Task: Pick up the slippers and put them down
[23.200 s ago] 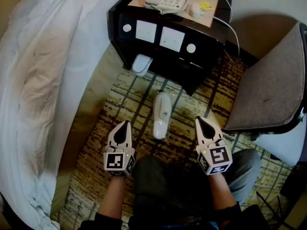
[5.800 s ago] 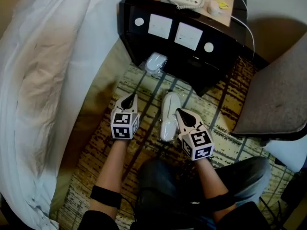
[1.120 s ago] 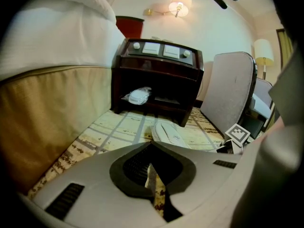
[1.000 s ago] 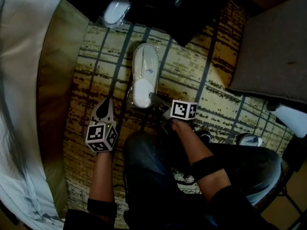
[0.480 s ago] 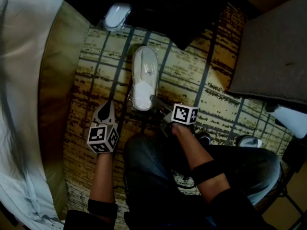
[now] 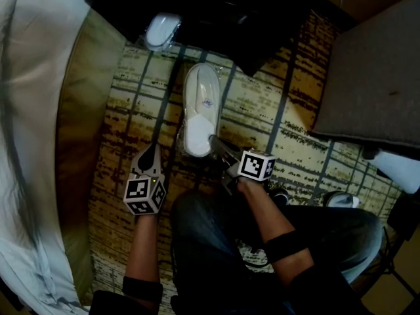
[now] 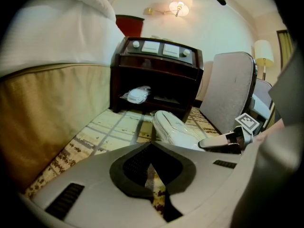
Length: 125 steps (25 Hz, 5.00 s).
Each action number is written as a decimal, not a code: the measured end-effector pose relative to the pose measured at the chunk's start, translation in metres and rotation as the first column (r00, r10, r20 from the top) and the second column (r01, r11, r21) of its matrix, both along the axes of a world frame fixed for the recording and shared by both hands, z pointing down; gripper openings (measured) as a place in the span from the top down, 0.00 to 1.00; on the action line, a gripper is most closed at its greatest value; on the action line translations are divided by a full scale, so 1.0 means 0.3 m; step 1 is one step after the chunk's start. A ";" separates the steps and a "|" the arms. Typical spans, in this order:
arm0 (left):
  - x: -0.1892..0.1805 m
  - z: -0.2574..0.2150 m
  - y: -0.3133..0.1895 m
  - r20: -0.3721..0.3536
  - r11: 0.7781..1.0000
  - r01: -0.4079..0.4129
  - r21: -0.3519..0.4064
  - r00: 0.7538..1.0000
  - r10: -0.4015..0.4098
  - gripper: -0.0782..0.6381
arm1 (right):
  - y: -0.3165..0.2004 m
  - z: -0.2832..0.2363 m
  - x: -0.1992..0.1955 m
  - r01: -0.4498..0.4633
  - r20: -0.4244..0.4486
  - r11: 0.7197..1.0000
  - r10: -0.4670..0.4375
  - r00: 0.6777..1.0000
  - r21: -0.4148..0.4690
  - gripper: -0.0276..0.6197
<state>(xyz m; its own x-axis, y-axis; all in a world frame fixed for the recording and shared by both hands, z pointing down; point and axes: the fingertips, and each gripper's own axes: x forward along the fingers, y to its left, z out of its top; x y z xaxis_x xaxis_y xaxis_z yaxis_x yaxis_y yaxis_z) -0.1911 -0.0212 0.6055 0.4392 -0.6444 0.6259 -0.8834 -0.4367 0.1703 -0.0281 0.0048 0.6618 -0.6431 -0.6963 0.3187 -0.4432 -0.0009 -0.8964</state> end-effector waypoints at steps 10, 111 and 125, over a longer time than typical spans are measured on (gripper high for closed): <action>0.019 -0.026 -0.031 0.003 1.000 0.003 0.010 1.000 -0.003 0.89 | -0.088 -0.148 0.030 -0.076 0.066 0.995 0.072 0.995 0.070 0.85; 0.138 -0.612 -0.176 -0.036 0.959 -0.018 0.283 0.999 0.029 0.89 | -0.186 -0.850 0.377 0.016 -0.668 0.922 0.269 0.694 0.388 0.96; 0.112 -0.656 0.063 -0.037 0.954 0.000 0.299 0.999 0.011 0.89 | 0.092 -0.911 0.447 0.040 -0.700 0.904 0.301 0.648 0.426 0.96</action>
